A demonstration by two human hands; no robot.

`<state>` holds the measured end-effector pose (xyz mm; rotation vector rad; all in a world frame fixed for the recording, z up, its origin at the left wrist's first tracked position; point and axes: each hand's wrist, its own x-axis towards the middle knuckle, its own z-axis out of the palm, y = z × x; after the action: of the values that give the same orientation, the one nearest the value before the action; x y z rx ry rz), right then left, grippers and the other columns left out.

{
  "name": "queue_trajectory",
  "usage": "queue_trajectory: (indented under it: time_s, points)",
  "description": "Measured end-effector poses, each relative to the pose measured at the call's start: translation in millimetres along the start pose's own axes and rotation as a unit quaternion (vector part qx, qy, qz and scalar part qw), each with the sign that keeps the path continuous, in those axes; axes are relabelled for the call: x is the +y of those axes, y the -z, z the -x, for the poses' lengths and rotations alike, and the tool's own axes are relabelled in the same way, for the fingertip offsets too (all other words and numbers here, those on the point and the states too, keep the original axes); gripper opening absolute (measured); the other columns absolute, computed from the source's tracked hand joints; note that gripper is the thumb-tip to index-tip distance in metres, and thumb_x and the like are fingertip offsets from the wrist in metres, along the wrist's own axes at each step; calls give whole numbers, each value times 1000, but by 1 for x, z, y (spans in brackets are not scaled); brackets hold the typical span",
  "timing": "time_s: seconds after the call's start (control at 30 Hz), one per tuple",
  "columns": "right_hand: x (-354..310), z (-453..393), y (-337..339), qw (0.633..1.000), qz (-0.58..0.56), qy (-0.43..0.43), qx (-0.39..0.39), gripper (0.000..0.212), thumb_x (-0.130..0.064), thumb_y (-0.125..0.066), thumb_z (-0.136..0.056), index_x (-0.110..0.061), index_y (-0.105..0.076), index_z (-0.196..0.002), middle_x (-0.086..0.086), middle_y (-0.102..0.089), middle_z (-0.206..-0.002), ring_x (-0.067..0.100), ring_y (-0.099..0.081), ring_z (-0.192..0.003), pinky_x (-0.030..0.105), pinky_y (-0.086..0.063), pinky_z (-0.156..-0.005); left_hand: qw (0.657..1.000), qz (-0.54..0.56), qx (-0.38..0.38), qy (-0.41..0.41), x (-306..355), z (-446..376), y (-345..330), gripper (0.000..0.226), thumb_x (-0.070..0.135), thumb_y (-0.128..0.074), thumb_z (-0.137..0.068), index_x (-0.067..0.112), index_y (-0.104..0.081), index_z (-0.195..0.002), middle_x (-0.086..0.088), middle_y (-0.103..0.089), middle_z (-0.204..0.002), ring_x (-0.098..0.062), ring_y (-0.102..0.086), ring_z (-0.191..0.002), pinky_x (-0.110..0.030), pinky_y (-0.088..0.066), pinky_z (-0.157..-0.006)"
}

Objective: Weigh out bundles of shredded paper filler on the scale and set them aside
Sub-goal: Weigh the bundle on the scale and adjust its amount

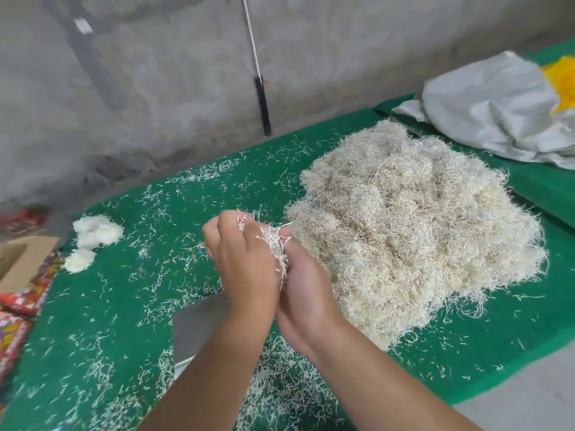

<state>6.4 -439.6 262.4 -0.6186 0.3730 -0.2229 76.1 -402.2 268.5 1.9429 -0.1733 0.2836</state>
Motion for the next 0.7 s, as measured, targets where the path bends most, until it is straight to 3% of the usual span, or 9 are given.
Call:
queue_trajectory:
  time_s: [0.1,0.13,0.23,0.33,0.4,0.47,0.53,0.6,0.7]
  points:
    - [0,0,-3,1000,12,-4,13,45,-36,-47,-111,-29,-85,-88,17,-77,-115,28,-73,-113,47,-52,-109,1000,17,-16,-10,1,2,1,30,14,-41,-94,31,-63,-108,9,-52,-123,-11,-52,-110,-41,-44,-95]
    - [-2,-1,-4,1000,12,-3,18,43,-38,-48,-110,-27,-83,-87,16,-77,-112,27,-74,-109,43,-55,-105,999,22,-20,-27,4,5,2,34,16,-39,-93,31,-65,-109,11,-57,-124,-6,-55,-111,-39,-46,-96]
    - [-18,-1,-14,999,32,16,14,33,-43,-53,-108,-16,-71,-100,11,-68,-93,23,-68,-88,37,-53,-81,992,47,-30,-114,14,15,7,36,20,-39,-93,32,-70,-107,16,-69,-120,2,-60,-115,-31,-49,-100]
    - [-39,-9,-17,999,37,27,-25,26,-24,-50,-109,-14,-59,-87,5,-54,-76,18,-55,-68,29,-46,-61,973,48,-66,-215,24,20,13,38,20,-40,-99,25,-71,-119,15,-69,-125,-1,-61,-122,-27,-47,-104]
    - [-51,-19,-13,998,46,16,-28,31,-12,-44,-109,-15,-53,-79,2,-52,-66,14,-55,-57,25,-48,-50,947,16,-111,-300,26,24,16,39,21,-41,-104,16,-66,-133,6,-63,-141,-9,-54,-135,-36,-43,-113]
    - [-58,-29,-9,999,42,0,-24,35,-6,-34,-110,-15,-50,-81,-5,-57,-57,6,-61,-52,18,-51,-50,914,-24,-135,-382,25,26,19,43,29,-40,-106,12,-62,-139,0,-54,-152,-17,-44,-145,-45,-37,-119]
    - [-63,-35,-9,999,30,-13,-23,41,-13,-28,-114,-13,-56,-83,-7,-66,-59,3,-67,-56,19,-55,-57,898,-56,-132,-416,25,24,22,44,30,-43,-106,12,-60,-142,-2,-51,-155,-19,-40,-149,-50,-35,-119]
    - [-65,-36,-12,998,-1,-51,-45,57,-29,-28,-115,-12,-72,-83,1,-74,-68,11,-74,-63,24,-57,-58,890,-84,-110,-435,25,19,25,44,32,-45,-106,12,-60,-142,-2,-52,-154,-20,-40,-149,-55,-34,-118]
    - [-66,-34,-18,990,-61,-87,-92,69,-25,-27,-113,-8,-79,-71,8,-74,-72,19,-75,-67,25,-60,-58,879,-119,-65,-458,24,12,29,47,41,-45,-106,12,-64,-138,-2,-54,-152,-22,-40,-149,-61,-27,-118]
